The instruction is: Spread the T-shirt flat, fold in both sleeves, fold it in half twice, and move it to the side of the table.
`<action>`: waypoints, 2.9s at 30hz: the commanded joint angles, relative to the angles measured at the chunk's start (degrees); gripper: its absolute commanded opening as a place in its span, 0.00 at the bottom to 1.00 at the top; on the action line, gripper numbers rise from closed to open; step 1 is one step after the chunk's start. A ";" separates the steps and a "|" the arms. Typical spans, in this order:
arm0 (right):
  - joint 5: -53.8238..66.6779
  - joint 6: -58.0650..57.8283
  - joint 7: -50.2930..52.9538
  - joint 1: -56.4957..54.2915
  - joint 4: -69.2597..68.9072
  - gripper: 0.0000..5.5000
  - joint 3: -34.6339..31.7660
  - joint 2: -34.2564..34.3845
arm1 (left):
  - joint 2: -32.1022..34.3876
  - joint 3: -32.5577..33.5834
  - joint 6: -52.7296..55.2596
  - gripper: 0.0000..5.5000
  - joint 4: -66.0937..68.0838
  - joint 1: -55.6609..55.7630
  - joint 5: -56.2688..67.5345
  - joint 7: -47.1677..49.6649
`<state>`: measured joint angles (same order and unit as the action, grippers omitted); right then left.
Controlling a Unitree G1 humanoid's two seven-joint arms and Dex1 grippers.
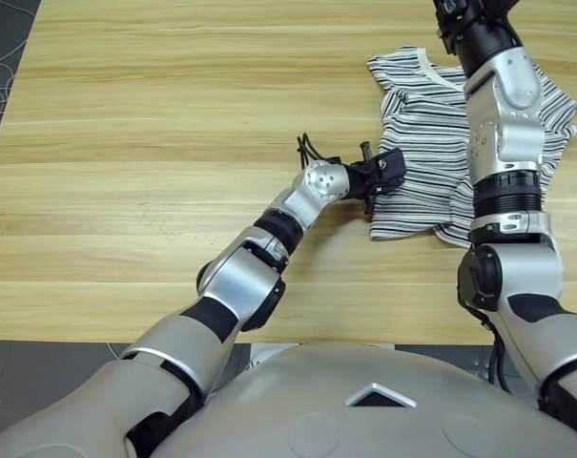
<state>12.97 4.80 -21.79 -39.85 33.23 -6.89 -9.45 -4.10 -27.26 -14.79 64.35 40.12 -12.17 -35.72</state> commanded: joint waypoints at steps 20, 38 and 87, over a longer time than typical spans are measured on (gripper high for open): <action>-0.19 -21.21 3.01 -0.01 2.19 0.33 -3.11 -6.48 | 47.72 1.36 23.43 0.23 -58.17 -42.31 17.06 -31.67; -3.33 -29.80 -2.81 14.10 4.15 0.33 4.67 -4.02 | 34.82 12.84 44.62 0.23 -63.29 -27.14 23.30 -13.75; -7.69 -19.71 -1.25 8.41 11.91 0.33 4.95 -3.81 | 14.44 17.68 13.47 0.23 8.63 14.14 6.81 -0.23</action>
<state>5.80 -13.73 -21.95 -32.38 45.72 -3.07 -14.09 10.81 -9.91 -0.59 71.82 54.84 -4.22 -36.80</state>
